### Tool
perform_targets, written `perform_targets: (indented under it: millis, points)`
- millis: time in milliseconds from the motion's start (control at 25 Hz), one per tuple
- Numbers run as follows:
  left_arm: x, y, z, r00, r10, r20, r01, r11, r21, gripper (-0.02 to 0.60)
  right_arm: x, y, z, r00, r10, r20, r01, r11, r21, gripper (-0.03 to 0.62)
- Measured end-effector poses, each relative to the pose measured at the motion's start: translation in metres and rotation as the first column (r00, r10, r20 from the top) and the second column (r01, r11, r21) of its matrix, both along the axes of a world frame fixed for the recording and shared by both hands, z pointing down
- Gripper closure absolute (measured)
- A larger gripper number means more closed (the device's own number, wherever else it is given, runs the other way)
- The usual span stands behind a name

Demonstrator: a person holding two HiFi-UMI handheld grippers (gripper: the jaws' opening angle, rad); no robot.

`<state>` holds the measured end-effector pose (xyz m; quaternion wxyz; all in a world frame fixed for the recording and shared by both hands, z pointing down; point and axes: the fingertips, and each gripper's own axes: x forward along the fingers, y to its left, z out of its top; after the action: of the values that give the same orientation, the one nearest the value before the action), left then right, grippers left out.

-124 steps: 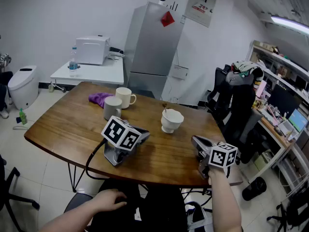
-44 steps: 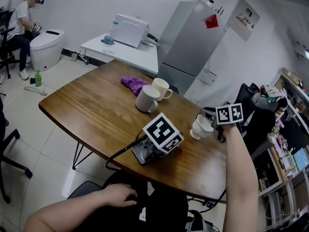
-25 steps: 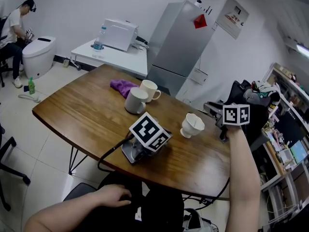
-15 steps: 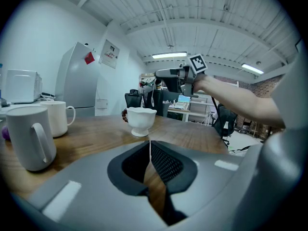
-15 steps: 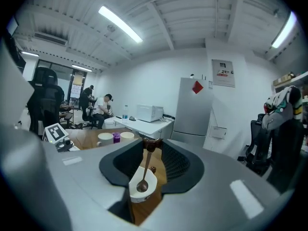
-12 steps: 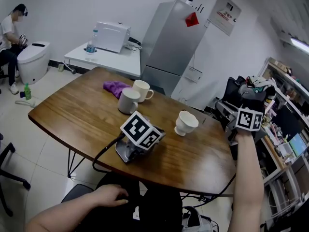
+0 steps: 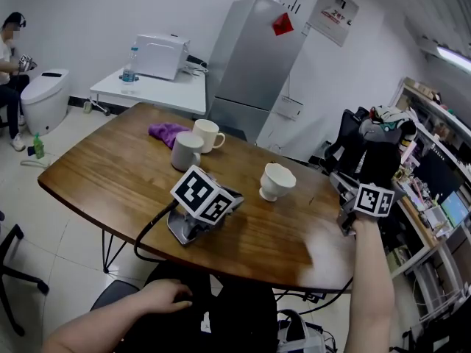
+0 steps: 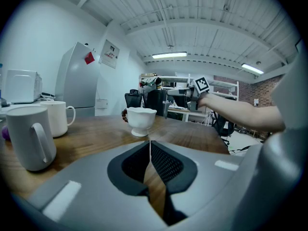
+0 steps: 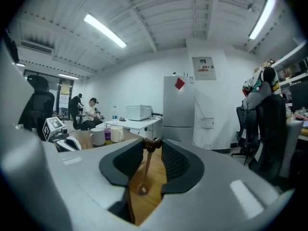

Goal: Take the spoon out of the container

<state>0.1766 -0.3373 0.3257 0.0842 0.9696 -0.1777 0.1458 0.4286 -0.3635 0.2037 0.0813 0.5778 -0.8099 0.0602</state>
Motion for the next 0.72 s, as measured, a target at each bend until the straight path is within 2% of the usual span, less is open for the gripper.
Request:
perform_targets:
  millis: [280, 520, 720]
  points:
    - [0.000, 0.001, -0.002, 1.000, 0.001, -0.001, -0.001, 1.000, -0.001, 0.569, 0.010, -0.008, 0.020, 0.998, 0.048, 0.040, -0.052, 0.993, 0.103, 0.473]
    - [0.000, 0.000, -0.001, 1.000, 0.001, 0.001, -0.001, 1.000, 0.000, 0.569, 0.018, 0.005, 0.044, 0.998, 0.053, -0.015, -0.052, 0.995, 0.080, 0.473]
    - [-0.001, 0.000, -0.001, 1.000, 0.000, 0.000, 0.000, 1.000, -0.001, 0.569, 0.032, 0.018, 0.048, 0.996, 0.086, -0.001, -0.086, 0.995, 0.055, 0.473]
